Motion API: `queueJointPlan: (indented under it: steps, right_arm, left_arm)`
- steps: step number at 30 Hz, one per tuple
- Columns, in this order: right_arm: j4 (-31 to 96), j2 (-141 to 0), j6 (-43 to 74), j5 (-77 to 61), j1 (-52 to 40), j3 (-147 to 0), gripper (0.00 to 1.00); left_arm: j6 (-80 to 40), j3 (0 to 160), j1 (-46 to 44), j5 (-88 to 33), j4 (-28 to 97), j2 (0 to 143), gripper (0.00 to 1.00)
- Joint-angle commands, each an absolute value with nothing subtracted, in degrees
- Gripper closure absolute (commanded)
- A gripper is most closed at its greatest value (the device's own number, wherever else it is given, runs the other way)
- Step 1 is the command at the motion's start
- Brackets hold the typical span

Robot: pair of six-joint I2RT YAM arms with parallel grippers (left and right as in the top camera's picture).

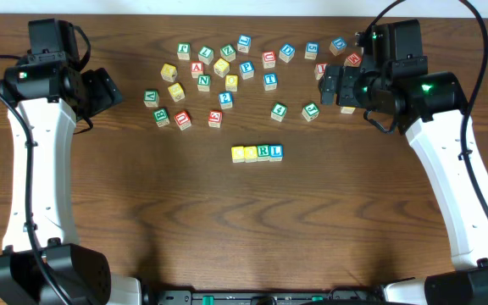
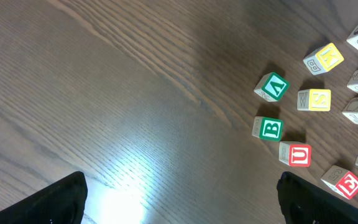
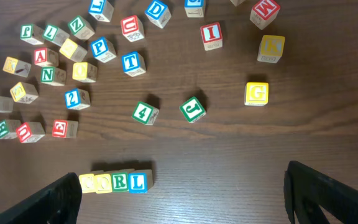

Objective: Spell out CORL

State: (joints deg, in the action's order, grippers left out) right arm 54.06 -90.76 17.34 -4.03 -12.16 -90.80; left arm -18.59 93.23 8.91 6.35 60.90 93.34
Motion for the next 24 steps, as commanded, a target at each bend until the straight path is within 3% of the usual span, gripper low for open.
queueJointPlan:
  steps: [1,8,15,24]
  right_arm:
    - [52.9,-90.2,17.0,-2.7,-11.6,-91.6,0.01]
    - [36.0,-81.2,8.0,1.6,-11.7,-82.9,0.01]
    - [11.1,-49.5,1.0,1.6,-8.6,-47.9,0.01]
    - [5.4,-16.3,1.0,1.6,-3.5,-18.2,0.01]
  left_arm:
    - [-18.2,93.2,9.0,6.5,61.0,94.0,0.04]
    - [-18.2,93.2,9.1,6.5,61.0,94.0,0.04]
    - [-18.2,93.2,9.0,6.5,61.0,94.0,0.04]
    - [-18.2,93.2,9.0,6.5,61.0,94.0,0.04]
